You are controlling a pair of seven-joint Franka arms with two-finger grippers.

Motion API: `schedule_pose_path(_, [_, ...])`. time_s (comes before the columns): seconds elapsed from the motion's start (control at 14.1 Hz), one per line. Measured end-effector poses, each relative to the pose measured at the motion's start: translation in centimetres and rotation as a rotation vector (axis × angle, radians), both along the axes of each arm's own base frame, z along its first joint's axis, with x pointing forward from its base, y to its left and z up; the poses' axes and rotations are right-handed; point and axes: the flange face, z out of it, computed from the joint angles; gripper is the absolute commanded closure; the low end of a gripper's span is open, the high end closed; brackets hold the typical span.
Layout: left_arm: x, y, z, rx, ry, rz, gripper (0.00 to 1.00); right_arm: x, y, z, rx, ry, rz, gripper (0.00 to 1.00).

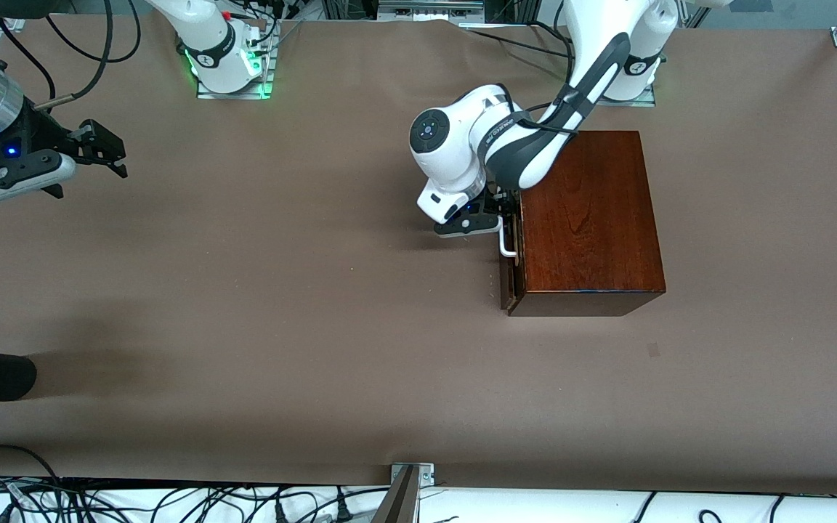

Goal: Open drawer, take yellow block, close drawer

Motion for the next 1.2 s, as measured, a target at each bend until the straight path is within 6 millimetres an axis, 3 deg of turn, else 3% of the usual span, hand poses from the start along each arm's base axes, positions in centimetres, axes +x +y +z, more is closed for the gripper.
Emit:
schedule_pose_path(0.28, [-0.7, -1.8, -0.1, -0.023, -0.042, 0.022, 0.0, 0.0, 0.0, 0.0, 0.0, 0.0, 0.0, 0.0])
schedule_pose_path(0.64, [-1.0, -5.6, 0.3, -0.071, -0.067, 0.01, 0.0, 0.0, -0.1, 0.0, 0.0, 0.0, -0.002, 0.0])
schedule_pose_path(1.2, [-0.6, -8.0, 1.8, -0.137, -0.061, 0.043, 0.0, 0.1, -0.3, 0.0, 0.0, -0.003, -0.005, 0.0])
